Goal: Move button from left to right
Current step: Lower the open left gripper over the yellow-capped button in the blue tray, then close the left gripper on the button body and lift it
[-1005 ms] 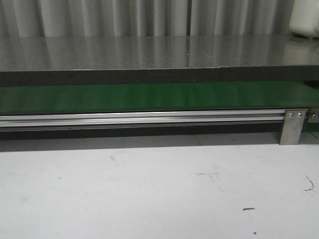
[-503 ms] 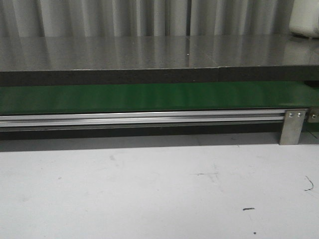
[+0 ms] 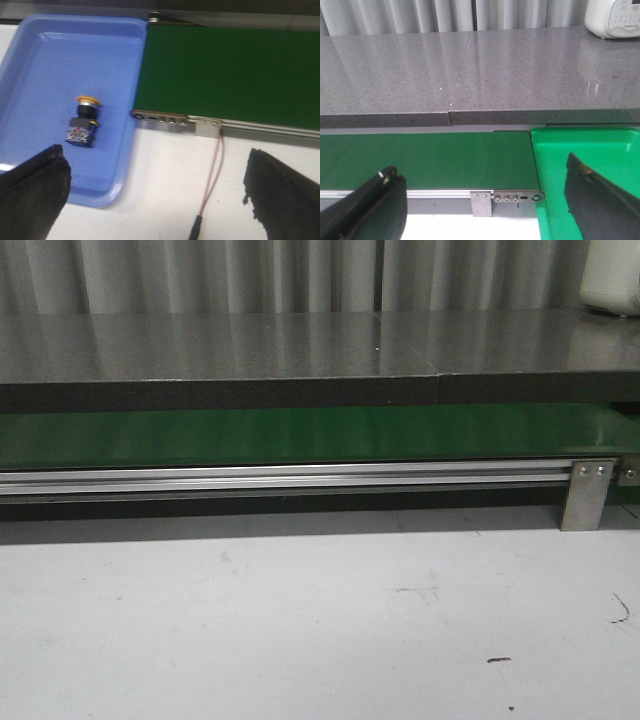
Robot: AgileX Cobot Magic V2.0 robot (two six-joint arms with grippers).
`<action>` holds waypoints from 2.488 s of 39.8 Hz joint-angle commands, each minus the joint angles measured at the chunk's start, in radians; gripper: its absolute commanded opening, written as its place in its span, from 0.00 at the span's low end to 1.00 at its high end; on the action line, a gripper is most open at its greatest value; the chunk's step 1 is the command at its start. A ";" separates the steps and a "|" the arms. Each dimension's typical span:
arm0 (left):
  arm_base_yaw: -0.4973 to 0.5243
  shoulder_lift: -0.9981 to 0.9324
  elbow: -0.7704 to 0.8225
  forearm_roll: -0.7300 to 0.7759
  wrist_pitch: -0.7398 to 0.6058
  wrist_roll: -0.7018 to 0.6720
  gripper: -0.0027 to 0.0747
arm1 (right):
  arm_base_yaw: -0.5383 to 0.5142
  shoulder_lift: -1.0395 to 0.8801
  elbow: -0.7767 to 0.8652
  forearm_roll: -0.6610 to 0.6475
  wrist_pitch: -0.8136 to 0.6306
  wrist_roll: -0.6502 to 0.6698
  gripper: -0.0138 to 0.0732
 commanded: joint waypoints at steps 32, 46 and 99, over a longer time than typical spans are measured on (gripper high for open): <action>0.213 0.516 -0.155 0.106 -0.257 -0.037 0.90 | 0.001 0.016 -0.037 -0.006 -0.088 -0.008 0.91; 0.218 0.734 -0.322 0.183 -0.087 -0.017 0.90 | 0.001 0.016 -0.037 -0.006 -0.088 -0.008 0.91; 0.265 1.003 -0.430 0.086 -0.100 0.136 0.89 | 0.001 0.016 -0.037 -0.006 -0.088 -0.008 0.91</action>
